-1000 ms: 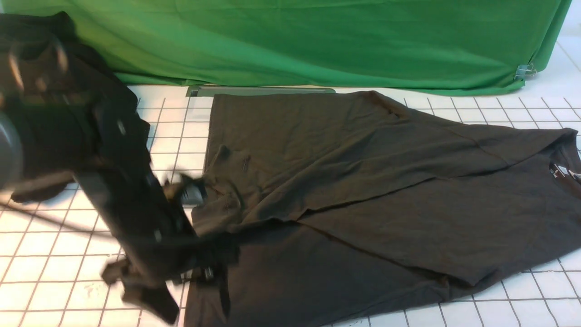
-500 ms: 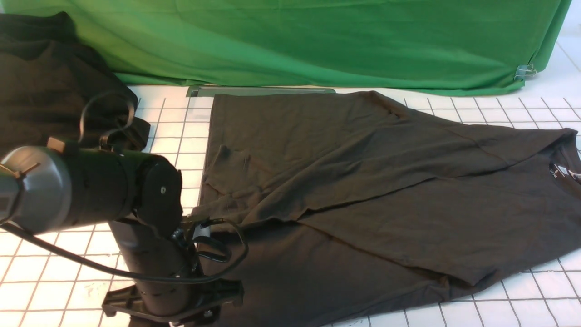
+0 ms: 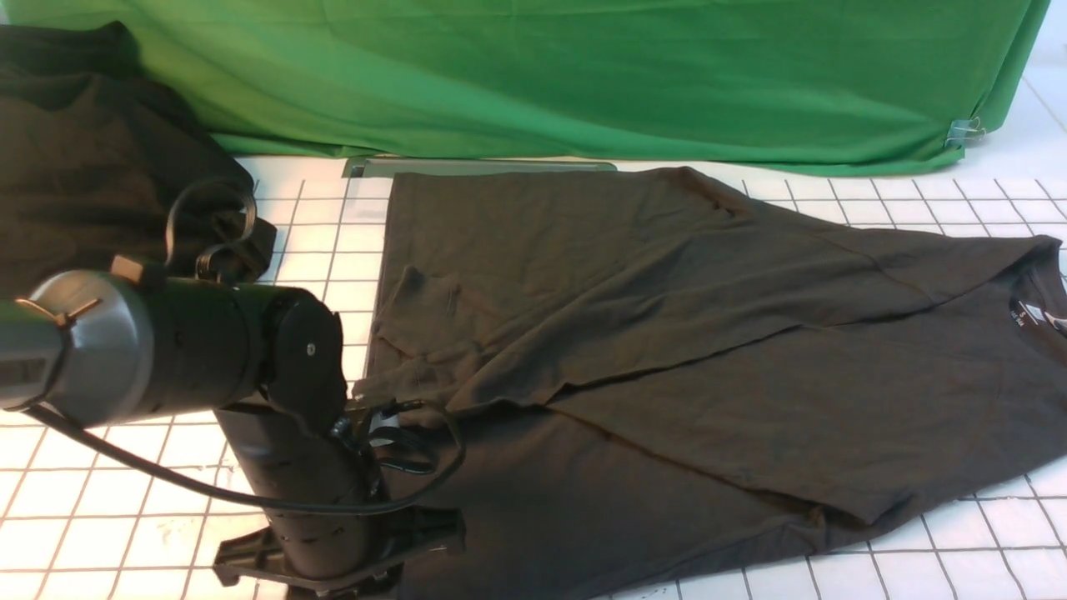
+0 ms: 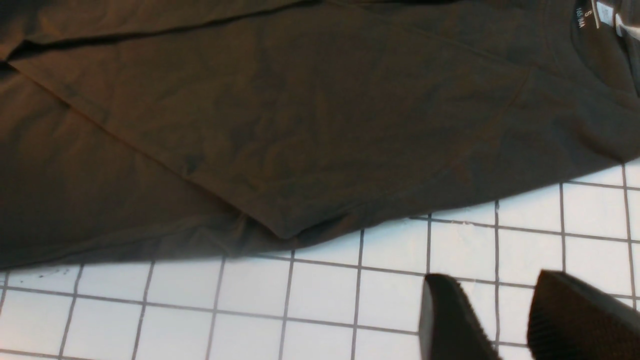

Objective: Fold a long-sleeved shirt over a white checkered tablecloth.
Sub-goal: 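Grasp the near edge of the shirt at its hem and shoulder corners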

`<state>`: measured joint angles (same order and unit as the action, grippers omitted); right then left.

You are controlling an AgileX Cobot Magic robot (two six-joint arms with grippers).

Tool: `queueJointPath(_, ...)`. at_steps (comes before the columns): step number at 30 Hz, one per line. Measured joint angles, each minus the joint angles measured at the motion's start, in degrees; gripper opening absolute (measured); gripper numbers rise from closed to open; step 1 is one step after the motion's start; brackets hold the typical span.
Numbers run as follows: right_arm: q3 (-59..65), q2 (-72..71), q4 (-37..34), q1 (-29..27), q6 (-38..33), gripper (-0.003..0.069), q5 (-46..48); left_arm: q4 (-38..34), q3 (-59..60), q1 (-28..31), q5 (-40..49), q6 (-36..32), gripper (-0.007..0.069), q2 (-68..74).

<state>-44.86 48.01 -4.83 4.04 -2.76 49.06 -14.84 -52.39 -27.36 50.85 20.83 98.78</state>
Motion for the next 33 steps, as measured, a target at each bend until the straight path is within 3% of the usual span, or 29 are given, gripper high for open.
queueJointPath(2,0.0,0.0,-0.1,0.4,0.0,0.0242,0.7,-0.3,-0.1,0.0,0.0,-1.6,0.0031,-2.0)
queueJointPath(6,0.0,1.4,-1.3,3.6,-1.1,0.0247,3.4,1.5,-1.9,0.1,3.1,-2.5,0.0016,-6.2)
queueJointPath(8,0.0,2.8,-1.5,7.0,-1.4,0.0265,4.0,2.1,-3.5,0.8,4.8,-2.8,0.0016,-8.6)
queueJointPath(12,0.0,9.7,-1.1,19.0,-3.1,0.0387,4.2,2.3,-4.4,5.4,6.4,-4.6,0.0016,-11.0)
queueJointPath(13,0.0,10.5,-1.0,19.5,-3.2,0.0393,4.1,2.3,-4.4,5.4,6.4,-4.7,0.0016,-11.0)
queueJointPath(16,0.0,18.2,4.1,28.3,-2.1,0.0479,2.8,2.0,-4.4,10.0,6.7,-7.6,0.0016,-11.0)
queueJointPath(20,-0.3,27.6,12.8,35.5,1.9,0.0534,1.1,1.2,-4.4,14.4,7.1,-10.7,0.0016,-11.0)
queueJointPath(24,-3.3,34.8,19.0,38.8,4.9,0.0566,0.6,1.0,-4.4,16.9,7.1,-12.4,0.0016,-11.0)
queueJointPath(33,-11.2,46.3,25.9,39.2,6.1,0.0575,-1.9,0.1,-4.4,17.2,7.1,-14.7,0.0016,-11.0)
